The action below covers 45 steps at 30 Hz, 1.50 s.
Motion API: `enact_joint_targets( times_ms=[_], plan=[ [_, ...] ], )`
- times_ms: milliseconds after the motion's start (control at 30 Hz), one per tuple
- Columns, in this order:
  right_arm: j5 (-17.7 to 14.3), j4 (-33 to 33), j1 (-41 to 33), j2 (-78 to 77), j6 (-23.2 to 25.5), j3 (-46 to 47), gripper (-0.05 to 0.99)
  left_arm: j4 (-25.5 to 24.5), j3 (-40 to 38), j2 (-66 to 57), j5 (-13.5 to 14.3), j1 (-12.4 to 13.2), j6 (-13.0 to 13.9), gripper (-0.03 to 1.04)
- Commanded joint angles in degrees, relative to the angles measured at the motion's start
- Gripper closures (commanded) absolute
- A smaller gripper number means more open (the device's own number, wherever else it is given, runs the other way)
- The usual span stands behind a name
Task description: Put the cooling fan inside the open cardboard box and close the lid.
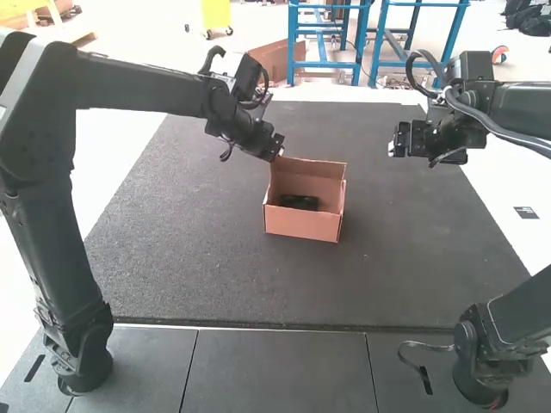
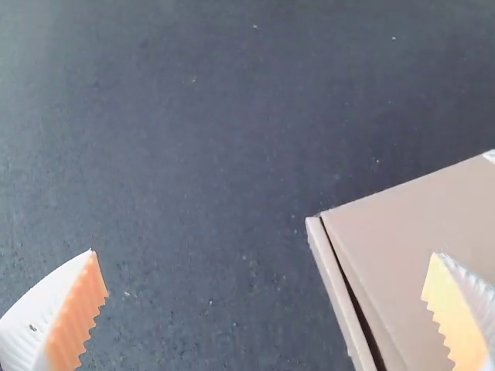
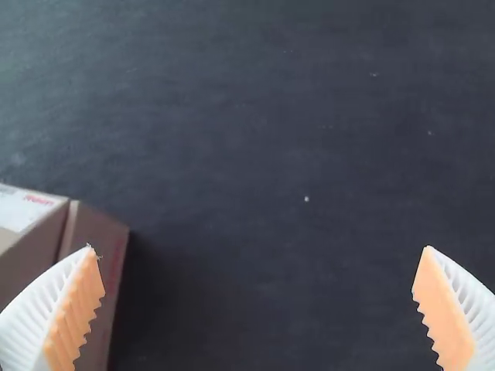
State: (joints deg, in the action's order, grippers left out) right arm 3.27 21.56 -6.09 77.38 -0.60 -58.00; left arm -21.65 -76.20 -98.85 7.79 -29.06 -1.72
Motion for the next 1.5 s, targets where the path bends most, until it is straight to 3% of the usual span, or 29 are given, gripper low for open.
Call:
enact_joint_targets(
  times_ms=[0,267,400,567,667,800,1000,1167,1333,1467],
  plan=[
    [2.01,-0.12,0.73,-1.97,-0.72,0.43,0.01,-0.85,1.15,0.06,0.73,-0.38,0.57,0.04],
    [3.06,-0.03,0.73,-1.89,-0.72,0.96,0.01,0.82,6.68,-0.03,0.91,-0.47,0.57,0.04],
    [3.32,0.50,0.73,-1.97,-0.81,0.96,0.01,4.25,9.67,0.06,1.26,-0.38,0.84,0.04],
    [3.50,1.55,0.64,-1.97,-0.81,0.96,0.01,10.49,13.36,0.06,2.67,-0.30,3.47,0.04],
    [3.68,1.73,0.55,-1.97,-0.89,0.96,0.01,11.37,14.33,-0.03,3.19,-0.03,3.56,0.04],
    [3.76,2.34,0.46,-2.06,-0.89,0.78,0.01,10.58,12.66,1.47,3.72,-0.12,3.39,0.04],
    [3.76,3.31,0.37,-2.68,-0.89,0.69,0.01,4.69,-1.23,10.69,4.07,-0.38,3.03,0.04],
    [4.47,3.66,0.20,-4.17,-0.89,1.04,0.01,-3.49,-10.37,14.03,1.88,0.05,-1.18,0.04],
    [4.82,2.78,-0.07,-6.54,-0.89,1.04,0.01,-3.66,-10.46,17.64,1.79,1.46,-2.24,0.04],
    [5.52,-3.90,-0.07,-10.59,-0.81,2.45,0.01,-4.37,-8.00,21.06,0.73,4.54,-6.11,0.04]
  ],
)
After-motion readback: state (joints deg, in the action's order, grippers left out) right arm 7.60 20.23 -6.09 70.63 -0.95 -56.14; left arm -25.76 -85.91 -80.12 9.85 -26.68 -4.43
